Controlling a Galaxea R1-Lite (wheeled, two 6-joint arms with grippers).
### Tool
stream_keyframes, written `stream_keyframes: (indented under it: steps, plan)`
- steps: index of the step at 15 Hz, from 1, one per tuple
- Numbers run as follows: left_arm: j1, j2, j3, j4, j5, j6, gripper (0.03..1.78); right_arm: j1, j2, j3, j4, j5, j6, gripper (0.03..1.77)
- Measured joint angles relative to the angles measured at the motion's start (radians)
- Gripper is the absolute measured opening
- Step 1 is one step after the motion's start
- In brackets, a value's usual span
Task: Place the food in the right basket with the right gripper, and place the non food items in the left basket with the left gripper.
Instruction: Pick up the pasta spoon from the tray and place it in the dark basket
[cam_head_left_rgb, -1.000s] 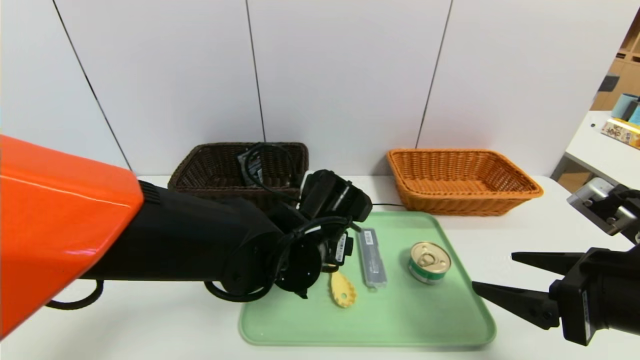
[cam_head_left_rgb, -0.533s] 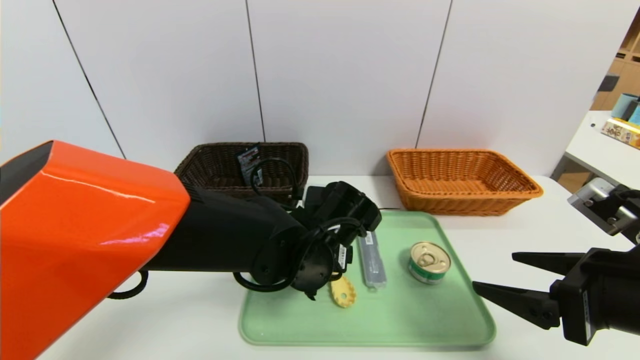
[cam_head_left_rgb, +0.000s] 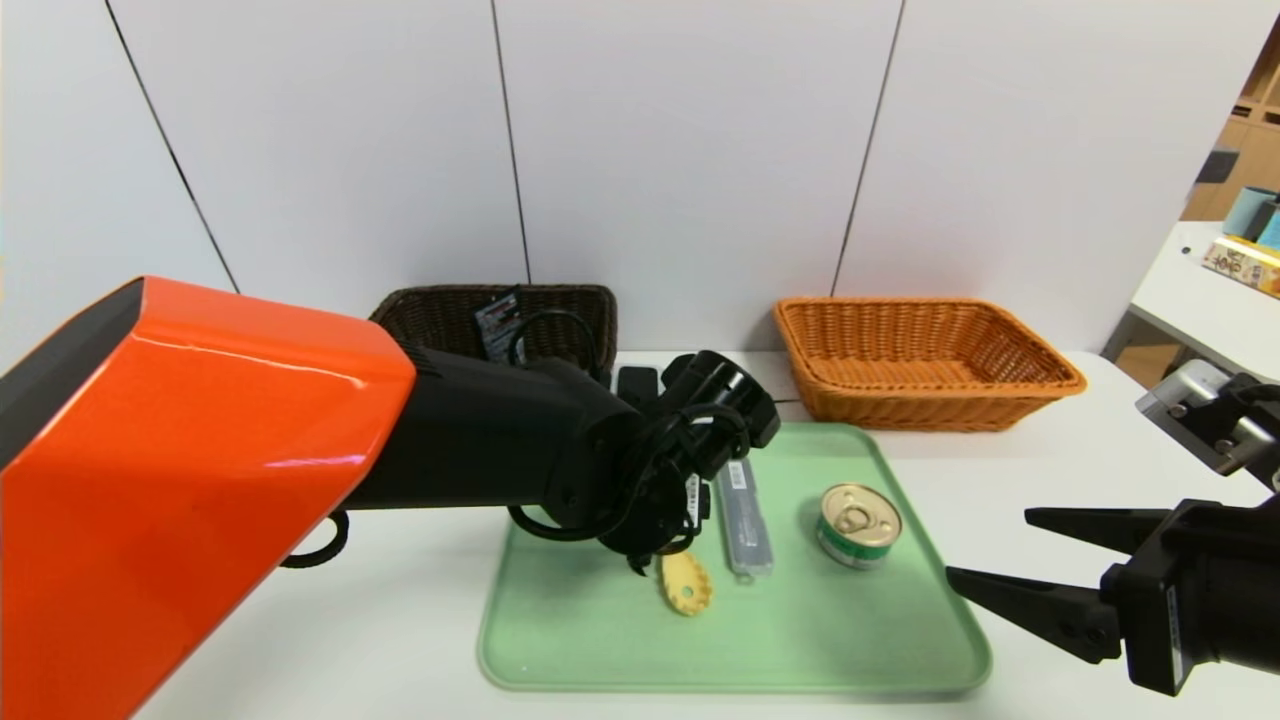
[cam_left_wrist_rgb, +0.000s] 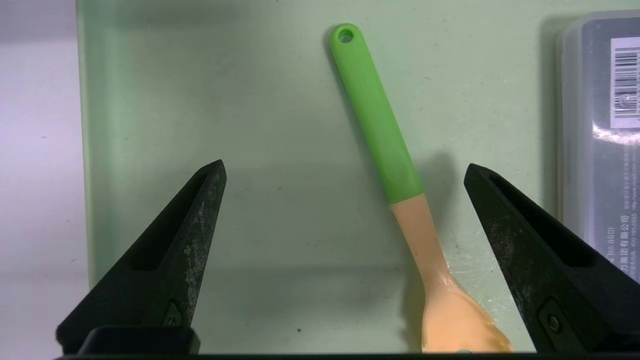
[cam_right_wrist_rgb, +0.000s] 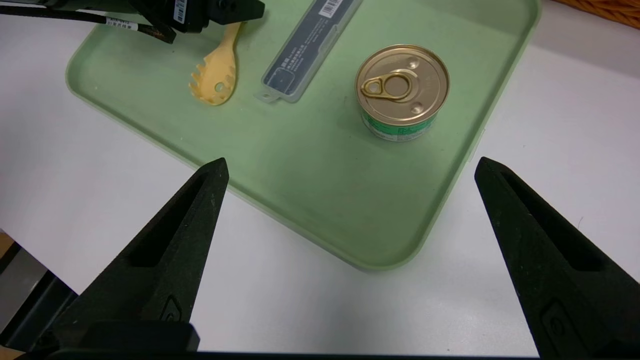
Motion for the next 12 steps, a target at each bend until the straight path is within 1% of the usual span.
stream_keyframes:
  steps: [4, 9, 12]
  plan:
    - [0.004, 0.008, -0.061, 0.094, -0.013, -0.035, 1.69, 0.0, 0.0, 0.002, 0.0, 0.0, 0.001, 1.7]
    - [0.005, 0.018, -0.146, 0.203, -0.133, -0.111, 1.69, 0.0, 0.0, 0.003, 0.001, 0.0, 0.001, 1.7]
    - [0.009, 0.038, -0.161, 0.204, -0.141, -0.115, 1.69, 0.0, 0.0, 0.003, 0.001, 0.0, 0.0, 1.7]
